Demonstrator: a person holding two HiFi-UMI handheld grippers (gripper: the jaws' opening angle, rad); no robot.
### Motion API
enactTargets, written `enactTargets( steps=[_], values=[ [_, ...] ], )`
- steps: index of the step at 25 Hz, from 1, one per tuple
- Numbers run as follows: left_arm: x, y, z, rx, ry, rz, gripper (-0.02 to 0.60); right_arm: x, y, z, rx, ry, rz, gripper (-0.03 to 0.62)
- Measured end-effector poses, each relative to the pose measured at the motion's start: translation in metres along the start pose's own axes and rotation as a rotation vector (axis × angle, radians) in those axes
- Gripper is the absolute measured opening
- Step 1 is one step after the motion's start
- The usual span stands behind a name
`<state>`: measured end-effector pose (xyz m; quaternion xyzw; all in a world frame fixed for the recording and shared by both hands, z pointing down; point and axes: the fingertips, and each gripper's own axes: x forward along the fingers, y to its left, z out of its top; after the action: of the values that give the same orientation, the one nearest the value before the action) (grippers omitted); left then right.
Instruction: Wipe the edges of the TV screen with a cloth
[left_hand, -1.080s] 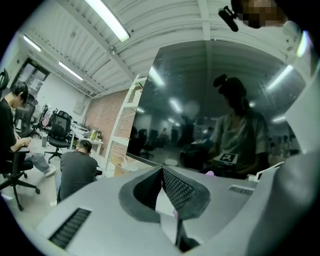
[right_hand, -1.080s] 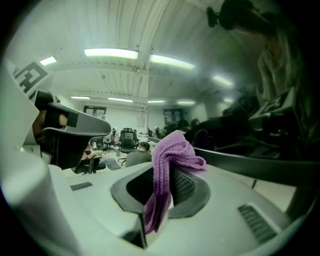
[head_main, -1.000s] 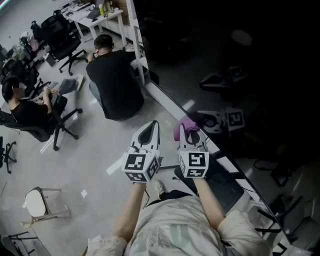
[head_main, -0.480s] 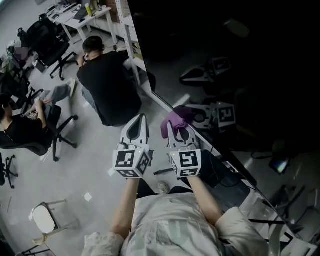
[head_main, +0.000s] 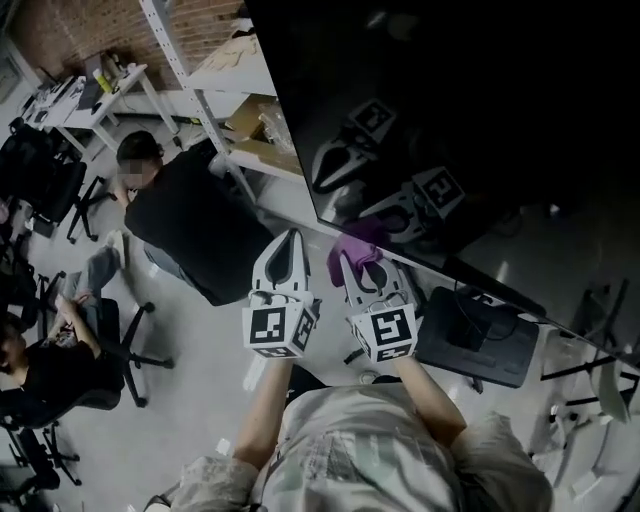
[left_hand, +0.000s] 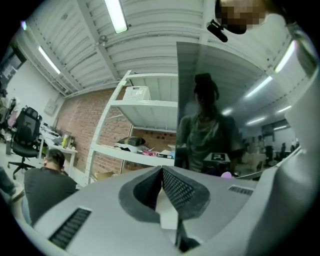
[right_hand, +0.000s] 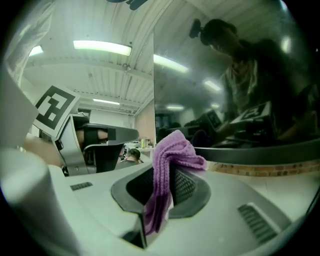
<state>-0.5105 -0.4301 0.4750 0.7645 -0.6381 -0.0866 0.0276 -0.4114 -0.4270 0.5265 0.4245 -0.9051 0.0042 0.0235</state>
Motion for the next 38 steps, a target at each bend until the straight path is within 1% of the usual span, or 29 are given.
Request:
enactTargets(
  steps=[4, 8, 11, 16, 18, 20, 21, 24, 26, 30, 32, 34, 36, 38],
  values=[
    [0.015, 0.02, 0.01, -0.019, 0.024, -0.127, 0.015, 0.018, 0.012, 0.007, 0.004, 0.016, -0.115, 0.061],
    [0.025, 0.038, 0.018, -0.019, 0.015, -0.195, 0.015, 0.037, 0.026, 0.013, -0.012, 0.013, -0.17, 0.061],
    [0.025, 0.049, 0.018, -0.042, 0.012, -0.207, 0.015, 0.043, 0.031, 0.014, -0.014, 0.018, -0.199, 0.062],
    [0.033, 0.075, 0.023, -0.04, 0.0, -0.168, 0.015, 0.052, 0.035, 0.023, -0.057, 0.004, -0.209, 0.061],
    [0.038, 0.075, 0.019, -0.062, 0.014, -0.163, 0.015, 0.052, 0.032, 0.019, -0.056, 0.02, -0.218, 0.062],
    [0.036, 0.072, 0.017, -0.075, 0.026, -0.18, 0.015, 0.049, 0.033, 0.015, -0.048, 0.037, -0.237, 0.062],
    [0.036, 0.07, 0.018, -0.069, 0.026, -0.198, 0.015, 0.048, 0.034, 0.014, -0.046, 0.039, -0.252, 0.061],
    [0.045, 0.065, 0.022, -0.036, 0.02, -0.281, 0.015, 0.049, 0.035, 0.015, -0.04, 0.03, -0.321, 0.062],
    [0.054, 0.063, 0.024, -0.032, 0.021, -0.349, 0.015, 0.052, 0.035, 0.016, -0.028, 0.024, -0.385, 0.062],
    [0.066, 0.056, 0.025, -0.037, 0.03, -0.515, 0.015, 0.056, 0.04, 0.017, -0.009, 0.007, -0.539, 0.062],
    [0.072, 0.049, 0.024, -0.037, 0.044, -0.607, 0.015, 0.057, 0.039, 0.019, -0.005, 0.003, -0.623, 0.061],
    [0.076, 0.046, 0.023, -0.045, 0.061, -0.682, 0.015, 0.056, 0.038, 0.024, 0.012, 0.004, -0.706, 0.061],
    [0.081, 0.054, 0.021, -0.062, 0.083, -0.712, 0.015, 0.058, 0.042, 0.032, 0.019, -0.002, -0.763, 0.063],
    [0.085, 0.063, 0.018, -0.083, 0.106, -0.716, 0.015, 0.062, 0.045, 0.039, 0.012, -0.017, -0.792, 0.061]
  ],
)
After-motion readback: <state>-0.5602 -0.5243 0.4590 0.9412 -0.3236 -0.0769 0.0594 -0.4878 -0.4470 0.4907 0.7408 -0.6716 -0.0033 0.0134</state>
